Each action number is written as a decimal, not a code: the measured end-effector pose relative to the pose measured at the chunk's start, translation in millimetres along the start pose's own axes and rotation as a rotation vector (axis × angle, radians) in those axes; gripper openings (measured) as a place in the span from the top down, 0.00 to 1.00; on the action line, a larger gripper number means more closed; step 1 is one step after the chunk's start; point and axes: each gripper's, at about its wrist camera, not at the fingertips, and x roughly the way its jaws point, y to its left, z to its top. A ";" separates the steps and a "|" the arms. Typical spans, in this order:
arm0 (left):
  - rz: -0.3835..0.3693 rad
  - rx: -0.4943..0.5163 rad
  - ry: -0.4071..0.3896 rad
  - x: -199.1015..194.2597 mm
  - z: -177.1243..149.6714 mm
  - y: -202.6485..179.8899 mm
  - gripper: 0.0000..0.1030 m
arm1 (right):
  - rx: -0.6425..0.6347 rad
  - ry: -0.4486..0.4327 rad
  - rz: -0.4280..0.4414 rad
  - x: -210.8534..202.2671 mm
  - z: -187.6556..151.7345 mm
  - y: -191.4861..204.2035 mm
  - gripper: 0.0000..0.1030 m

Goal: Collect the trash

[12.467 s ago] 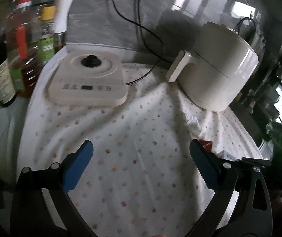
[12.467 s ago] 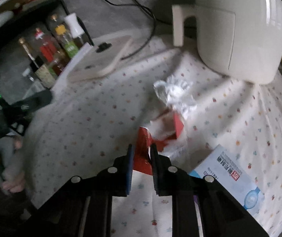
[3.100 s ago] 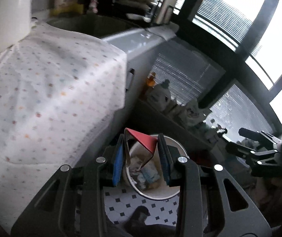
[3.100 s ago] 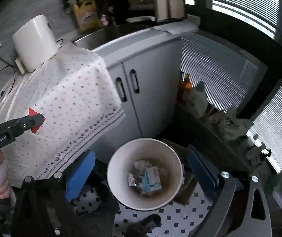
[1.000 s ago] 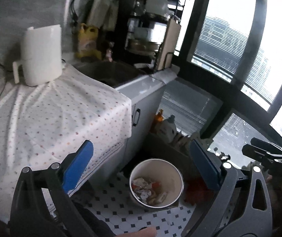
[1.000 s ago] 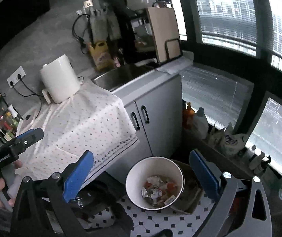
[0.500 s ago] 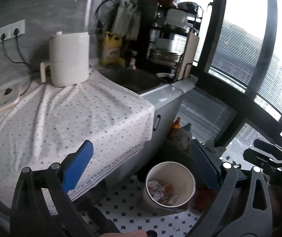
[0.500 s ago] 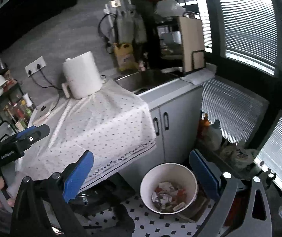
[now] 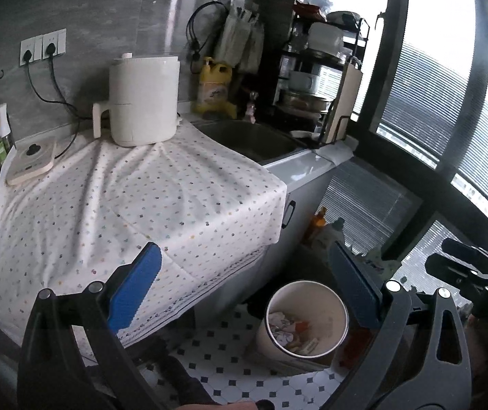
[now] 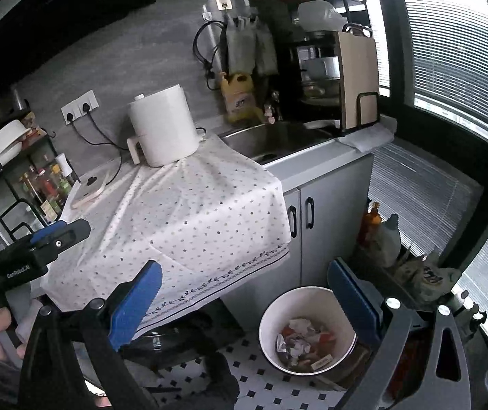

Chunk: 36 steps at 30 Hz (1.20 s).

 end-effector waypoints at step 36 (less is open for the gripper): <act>-0.020 0.001 0.021 13.7 -0.2 5.5 0.06 | 0.019 0.011 -0.005 4.7 -3.8 -6.4 0.08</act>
